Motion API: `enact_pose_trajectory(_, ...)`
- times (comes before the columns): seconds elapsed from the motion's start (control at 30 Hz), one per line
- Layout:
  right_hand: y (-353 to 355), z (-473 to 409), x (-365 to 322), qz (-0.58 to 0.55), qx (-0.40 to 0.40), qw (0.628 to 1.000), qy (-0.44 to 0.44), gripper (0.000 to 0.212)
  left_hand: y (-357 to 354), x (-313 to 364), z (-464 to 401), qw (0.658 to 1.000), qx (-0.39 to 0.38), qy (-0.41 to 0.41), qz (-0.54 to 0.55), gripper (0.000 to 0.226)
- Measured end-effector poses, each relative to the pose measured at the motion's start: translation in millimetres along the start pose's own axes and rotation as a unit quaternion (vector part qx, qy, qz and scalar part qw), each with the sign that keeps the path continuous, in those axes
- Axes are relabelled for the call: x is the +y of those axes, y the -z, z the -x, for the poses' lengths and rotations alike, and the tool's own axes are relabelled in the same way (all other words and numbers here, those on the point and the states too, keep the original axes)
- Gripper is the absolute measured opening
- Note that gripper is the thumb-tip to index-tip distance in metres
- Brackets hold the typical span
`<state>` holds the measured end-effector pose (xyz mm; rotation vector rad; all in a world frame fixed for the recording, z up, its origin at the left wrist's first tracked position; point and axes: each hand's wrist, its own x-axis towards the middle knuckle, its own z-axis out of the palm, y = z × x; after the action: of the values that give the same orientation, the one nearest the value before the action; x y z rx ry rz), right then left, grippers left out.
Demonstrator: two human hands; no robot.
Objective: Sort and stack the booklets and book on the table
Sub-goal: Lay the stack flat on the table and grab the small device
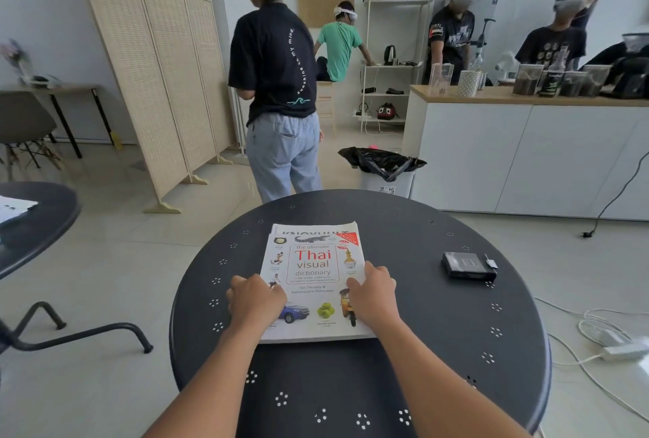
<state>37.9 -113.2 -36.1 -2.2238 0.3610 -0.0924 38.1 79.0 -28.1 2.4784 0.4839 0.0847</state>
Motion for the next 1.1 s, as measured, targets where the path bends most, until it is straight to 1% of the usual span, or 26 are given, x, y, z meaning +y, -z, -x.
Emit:
enact_pose_trajectory(0.1,0.7,3.0,3.3,-0.01,0.003,1.0,0.011,0.026,-2.4,-2.1,1.9,1.0,0.012,-0.018,-0.019,0.041)
enact_pose_trajectory(0.17,2.1,5.5,5.5,-0.023,-0.003,1.0,0.014,0.02,-5.0,-3.4,5.5,0.995,0.048,-0.052,-0.074,0.043)
enact_pose_trajectory(0.23,5.5,6.4,8.5,-0.033,0.0,0.999,0.019,0.012,-9.5,-3.1,10.2,0.977,0.094,-0.127,-0.143,0.051)
enact_pose_trajectory(0.27,8.7,6.7,10.6,-0.035,0.008,0.999,0.022,0.012,-13.0,-2.1,12.3,0.966,0.104,-0.174,-0.161,0.055)
enact_pose_trajectory(0.3,13.3,6.7,13.8,-0.032,0.017,0.999,0.025,0.014,-17.2,0.3,14.3,0.955,0.103,-0.22,-0.171,0.058)
enact_pose_trajectory(0.37,25.2,4.2,24.5,0.006,0.054,0.998,0.028,0.034,-26.1,6.0,18.1,0.938,0.081,-0.285,-0.18,0.06)
enact_pose_trajectory(0.4,33.0,2.2,30.6,0.036,0.08,0.996,0.027,0.041,-30.5,8.6,20.1,0.933,0.07,-0.302,-0.183,0.061)
enact_pose_trajectory(0.47,50.7,-2.5,44.4,0.09,0.133,0.987,0.023,0.044,-38.0,10.5,23.4,0.929,0.055,-0.316,-0.186,0.063)
enact_pose_trajectory(0.53,68.5,-7.9,58.0,0.139,0.156,0.978,0.009,0.046,-43.3,8.6,24.2,0.927,0.053,-0.322,-0.183,0.063)
enact_pose_trajectory(0.6,83.2,-12.4,69.1,0.168,0.15,0.974,-0.006,0.054,-44.4,6.1,23.4,0.93,0.057,-0.318,-0.173,0.063)
enact_pose_trajectory(0.7,96.1,-17.6,80.9,0.19,0.12,0.974,-0.024,0.067,-44.7,5.7,23.7,0.934,0.055,-0.309,-0.17,0.062)
enact_pose_trajectory(0.77,100.0,-19.0,84.6,0.208,0.11,0.971,-0.031,0.071,-44.0,6.6,24.8,0.935,0.054,-0.308,-0.169,0.06)
enact_pose_trajectory(0.83,100.5,-18.3,86.0,0.218,0.117,0.969,-0.02,0.065,-42.9,7.2,25.6,0.935,0.055,-0.308,-0.167,0.059)
enact_pose_trajectory(0.87,99.2,-17.0,86.0,0.211,0.122,0.97,-0.009,0.059,-42.5,6.8,26.0,0.935,0.055,-0.307,-0.169,0.059)
enact_pose_trajectory(0.97,88.3,-12.6,85.8,0.143,0.133,0.98,0.03,0.031,-42.6,6.3,26.7,0.936,0.056,-0.304,-0.169,0.06)
enact_pose_trajectory(1.0,83.5,-10.4,84.6,0.118,0.135,0.983,0.042,0.026,-42.8,6.3,26.7,0.937,0.054,-0.304,-0.166,0.06)
enact_pose_trajectory(1.1,70.2,-3.9,75.0,0.08,0.108,0.988,0.073,0.022,-42.4,7.4,27.5,0.936,0.053,-0.308,-0.161,0.06)
